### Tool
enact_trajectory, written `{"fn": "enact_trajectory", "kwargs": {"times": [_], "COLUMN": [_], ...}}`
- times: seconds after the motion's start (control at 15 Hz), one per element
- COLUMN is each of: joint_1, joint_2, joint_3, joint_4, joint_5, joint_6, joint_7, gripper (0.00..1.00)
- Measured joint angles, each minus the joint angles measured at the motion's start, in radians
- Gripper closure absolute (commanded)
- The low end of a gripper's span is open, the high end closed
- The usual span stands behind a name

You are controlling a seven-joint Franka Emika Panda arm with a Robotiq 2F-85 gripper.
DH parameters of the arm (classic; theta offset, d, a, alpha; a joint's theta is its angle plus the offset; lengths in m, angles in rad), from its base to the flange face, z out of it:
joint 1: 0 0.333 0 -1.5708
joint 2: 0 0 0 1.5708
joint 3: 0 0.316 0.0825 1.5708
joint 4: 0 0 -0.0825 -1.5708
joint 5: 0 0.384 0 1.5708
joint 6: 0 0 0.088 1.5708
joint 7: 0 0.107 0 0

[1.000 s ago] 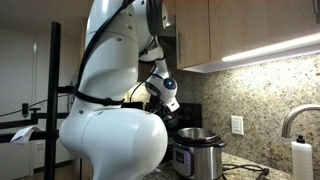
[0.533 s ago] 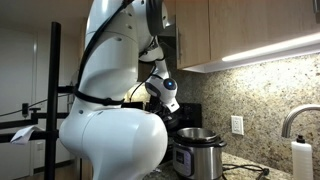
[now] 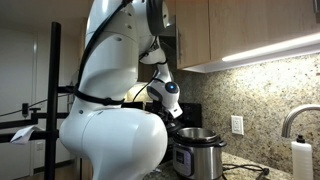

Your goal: Cover the cooker with the lid

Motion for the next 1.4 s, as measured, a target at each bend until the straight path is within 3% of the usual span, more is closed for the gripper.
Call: {"fn": "enact_trajectory", "kwargs": {"times": [1.0, 1.4], "joint_1": [0.004, 0.002], "joint_2": [-0.104, -0.211], "joint_3": [0.0, -0.021], "joint_4": [-0.013, -0.084], "joint_5": [-0.001, 0.004], "joint_6": [0.016, 0.058], "joint_7": [0.0, 0.001], "gripper": [0.99, 0.99]}}
